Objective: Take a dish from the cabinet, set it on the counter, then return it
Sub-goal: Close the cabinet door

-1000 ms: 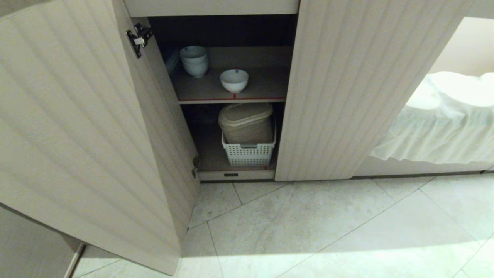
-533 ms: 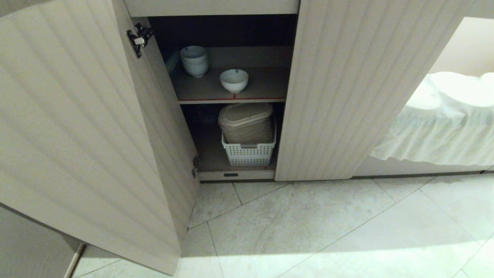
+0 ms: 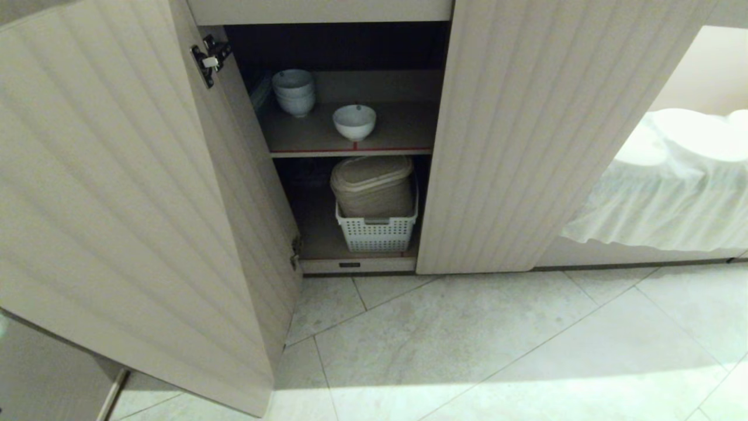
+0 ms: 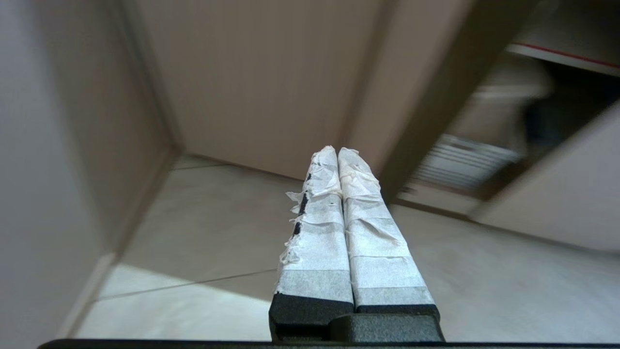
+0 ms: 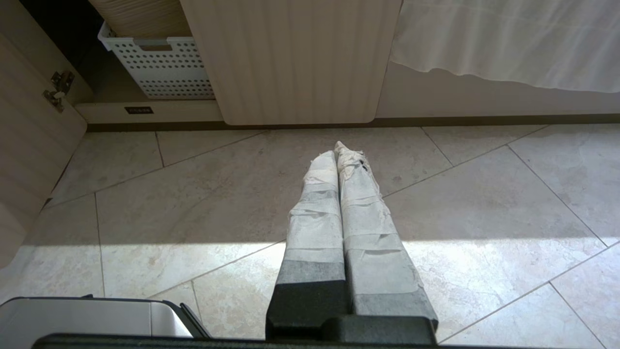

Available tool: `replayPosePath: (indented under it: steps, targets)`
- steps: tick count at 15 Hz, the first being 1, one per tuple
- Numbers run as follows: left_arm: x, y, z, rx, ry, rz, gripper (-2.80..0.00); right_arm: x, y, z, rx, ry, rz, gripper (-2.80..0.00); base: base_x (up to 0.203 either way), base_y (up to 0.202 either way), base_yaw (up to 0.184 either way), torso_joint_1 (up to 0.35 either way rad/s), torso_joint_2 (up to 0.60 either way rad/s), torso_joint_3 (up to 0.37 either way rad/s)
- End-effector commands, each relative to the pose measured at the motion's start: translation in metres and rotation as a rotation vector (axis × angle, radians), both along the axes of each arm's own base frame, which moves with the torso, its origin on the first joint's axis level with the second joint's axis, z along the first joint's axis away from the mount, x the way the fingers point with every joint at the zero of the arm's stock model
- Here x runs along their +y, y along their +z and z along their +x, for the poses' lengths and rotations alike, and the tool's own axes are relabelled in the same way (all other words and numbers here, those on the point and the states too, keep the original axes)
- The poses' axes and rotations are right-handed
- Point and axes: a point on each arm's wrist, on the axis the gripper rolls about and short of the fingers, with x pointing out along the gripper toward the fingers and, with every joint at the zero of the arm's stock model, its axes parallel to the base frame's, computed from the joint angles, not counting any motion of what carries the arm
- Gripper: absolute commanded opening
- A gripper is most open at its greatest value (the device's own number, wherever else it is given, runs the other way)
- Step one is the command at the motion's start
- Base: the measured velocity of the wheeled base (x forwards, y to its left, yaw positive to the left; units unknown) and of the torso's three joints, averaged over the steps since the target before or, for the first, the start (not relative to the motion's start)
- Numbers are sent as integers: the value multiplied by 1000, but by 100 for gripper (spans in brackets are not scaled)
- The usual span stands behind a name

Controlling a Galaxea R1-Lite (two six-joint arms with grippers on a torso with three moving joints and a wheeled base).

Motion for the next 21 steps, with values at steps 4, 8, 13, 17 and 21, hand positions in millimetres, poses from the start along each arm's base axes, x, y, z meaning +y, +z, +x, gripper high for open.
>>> replayPosePath:
  steps: [4, 8, 13, 17, 21]
  targets:
    - [-4, 12, 7, -14, -235, -54, -280, 0, 0, 0, 0, 0, 0, -280, 0, 0, 0, 0, 0, 0]
    - [-9, 21, 5, -83, -408, -59, -280, 0, 0, 0, 0, 0, 0, -280, 0, 0, 0, 0, 0, 0]
    - [-13, 24, 10, -78, -629, -98, -280, 0, 0, 0, 0, 0, 0, -280, 0, 0, 0, 0, 0, 0]
    - [-13, 23, 34, -30, -690, -121, -280, 0, 0, 0, 0, 0, 0, -280, 0, 0, 0, 0, 0, 0]
    - [-18, 26, 76, 4, -767, -134, -280, 0, 0, 0, 0, 0, 0, -280, 0, 0, 0, 0, 0, 0]
